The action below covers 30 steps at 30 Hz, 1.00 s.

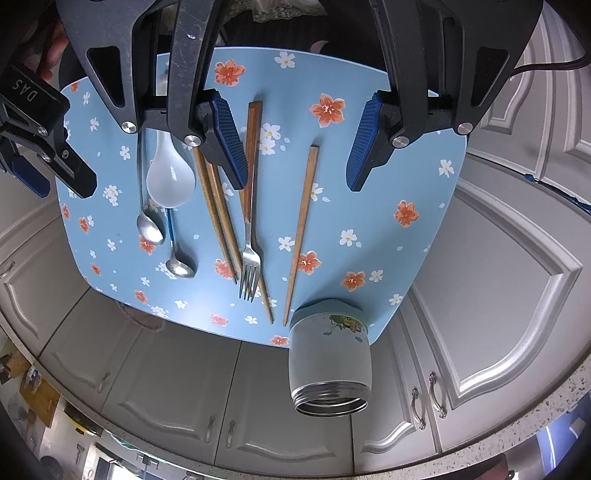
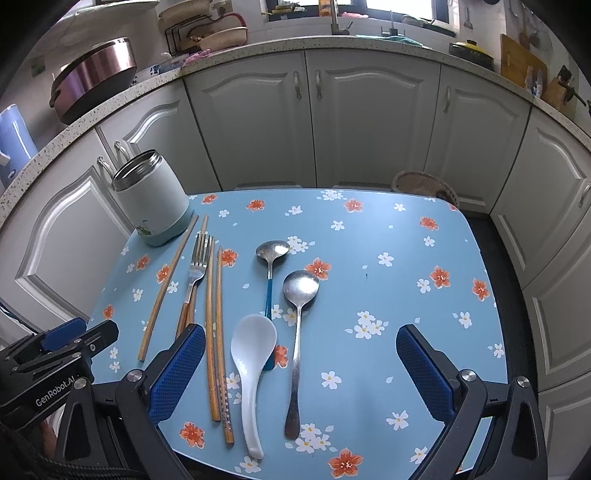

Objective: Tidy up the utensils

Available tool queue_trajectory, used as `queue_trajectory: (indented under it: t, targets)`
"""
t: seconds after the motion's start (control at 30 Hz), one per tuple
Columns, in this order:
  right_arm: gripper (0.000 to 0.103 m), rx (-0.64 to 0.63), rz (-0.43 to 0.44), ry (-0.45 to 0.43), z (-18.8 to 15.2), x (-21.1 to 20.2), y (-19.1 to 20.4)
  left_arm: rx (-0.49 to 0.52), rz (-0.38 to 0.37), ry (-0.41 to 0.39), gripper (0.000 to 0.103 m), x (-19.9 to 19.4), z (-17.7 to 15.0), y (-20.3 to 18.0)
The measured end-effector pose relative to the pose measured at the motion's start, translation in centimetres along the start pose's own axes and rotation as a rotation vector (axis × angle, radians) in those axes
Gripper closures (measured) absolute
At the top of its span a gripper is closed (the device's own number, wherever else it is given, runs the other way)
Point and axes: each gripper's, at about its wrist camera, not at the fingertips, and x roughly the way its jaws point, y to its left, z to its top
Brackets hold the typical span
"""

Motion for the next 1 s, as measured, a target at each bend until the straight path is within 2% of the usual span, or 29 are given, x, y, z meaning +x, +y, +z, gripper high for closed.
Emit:
queue_trajectory:
  t: [0.27,0.37,0.5,0.67,0.83,0.87,0.93,1.0]
  targets:
    - [0.000,0.004,0.004,0.025,0.1,0.7,-0.4,-0.020,-0.007,0.020,0.048,0.7,0.5,1.2]
    - [0.000,-0.019,0.029,0.033,0.4,1.1,-0.7,-0.040,-0.013,0.029,0.048,1.3,0.8,2.1]
    - [0.001,-0.056,0.020,0.058,1.0,2.2,-1.3,-0.046,-0.012,0.044,0.048,2.0,1.4,2.9]
    - [0.002,-0.047,0.065,0.093,1.2,3.1,-2.2,-0.041,-0.044,0.067,0.048,3.2,1.9,3.2]
    - [0.025,-0.054,0.090,0.150,0.7,4.4,-2.5,-0.049,-0.059,0.106,0.048,4.7,2.3,3.1]
    - [0.028,-0.046,0.100,0.150,0.7,4.6,-2.7,-0.050,-0.084,0.115,0.048,4.9,2.3,2.9]
    - [0.043,-0.024,0.129,0.171,0.5,5.2,-2.9,-0.043,-0.111,0.124,0.048,5.1,2.4,2.4]
    - [0.049,-0.014,0.142,0.195,0.5,6.0,-2.9,-0.043,-0.136,0.142,0.048,5.6,2.6,1.9]
